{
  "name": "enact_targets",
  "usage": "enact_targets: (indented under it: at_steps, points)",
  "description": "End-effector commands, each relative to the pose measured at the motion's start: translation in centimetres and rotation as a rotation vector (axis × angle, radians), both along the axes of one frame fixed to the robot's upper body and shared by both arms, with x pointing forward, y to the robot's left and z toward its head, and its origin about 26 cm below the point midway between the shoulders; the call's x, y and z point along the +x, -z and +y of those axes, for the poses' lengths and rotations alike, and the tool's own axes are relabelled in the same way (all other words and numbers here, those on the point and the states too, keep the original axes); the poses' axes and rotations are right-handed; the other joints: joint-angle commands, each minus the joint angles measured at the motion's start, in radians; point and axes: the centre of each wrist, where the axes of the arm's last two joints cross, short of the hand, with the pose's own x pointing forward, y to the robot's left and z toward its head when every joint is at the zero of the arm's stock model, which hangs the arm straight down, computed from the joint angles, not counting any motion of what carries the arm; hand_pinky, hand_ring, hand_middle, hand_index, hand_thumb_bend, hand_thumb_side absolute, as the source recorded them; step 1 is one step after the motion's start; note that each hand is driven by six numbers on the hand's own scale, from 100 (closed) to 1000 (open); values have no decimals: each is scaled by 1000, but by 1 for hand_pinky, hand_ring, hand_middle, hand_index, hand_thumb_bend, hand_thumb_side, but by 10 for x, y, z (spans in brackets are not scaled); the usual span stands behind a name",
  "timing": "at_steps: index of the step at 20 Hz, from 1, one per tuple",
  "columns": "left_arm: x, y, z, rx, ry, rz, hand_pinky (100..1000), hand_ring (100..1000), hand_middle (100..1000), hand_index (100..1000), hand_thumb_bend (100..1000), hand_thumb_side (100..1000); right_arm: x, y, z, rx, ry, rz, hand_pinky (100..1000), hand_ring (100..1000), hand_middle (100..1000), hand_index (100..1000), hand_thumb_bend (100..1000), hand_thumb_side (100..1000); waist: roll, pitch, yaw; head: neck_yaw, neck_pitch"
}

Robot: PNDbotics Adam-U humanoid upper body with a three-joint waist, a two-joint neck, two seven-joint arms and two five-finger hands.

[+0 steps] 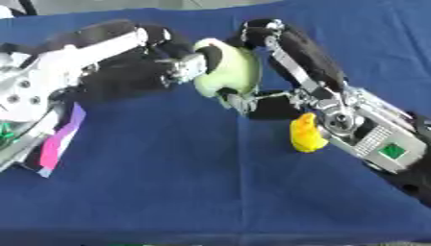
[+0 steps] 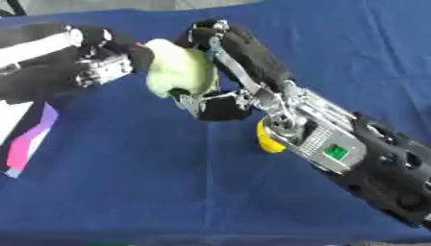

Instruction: Pick up the objects with one hand, pass them to the other hand, and then place them into the box on the other side of the table.

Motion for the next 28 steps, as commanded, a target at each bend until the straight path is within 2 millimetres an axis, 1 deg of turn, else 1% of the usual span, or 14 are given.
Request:
enact_targets:
  at_steps: [1,6,12,13,17,22,28]
  points:
    - [-4,-9,-2,49,0,14,906,834,786,909,417,888,-1,-8,1,-3,-13,-39,819,507,309,525,100,100,-3,-15,-1,4,-6]
    - [-3,-9,-6,84,-14,-18,911,844,791,915,440,879,-1,-10,3,13,-36,-67,816,504,308,523,100,100,-3,-15,-3,10,-9]
    - [-1,-10,-7,94,-51,-70,910,847,791,915,439,862,-1,-7,3,10,-38,-69,816,504,308,523,100,100,-3,-13,-4,11,-7]
    - [-2,-11,-6,88,-65,-97,912,849,791,913,440,816,-1,-7,3,10,-34,-69,814,504,308,523,100,100,-3,-13,-3,10,-7]
    - [-4,-16,1,63,-133,-207,914,848,786,907,427,783,-1,-5,0,35,22,-68,809,501,305,522,100,100,-3,-14,-2,9,-9]
    - [-2,-17,5,35,-156,-228,917,846,782,906,410,785,-2,-2,-2,78,94,-70,806,497,303,522,100,100,-3,-15,-2,7,-10]
    - [-2,-11,5,50,-131,-170,928,860,789,912,421,838,-2,0,-1,100,97,-81,806,487,302,522,100,100,-3,-14,-8,9,-8]
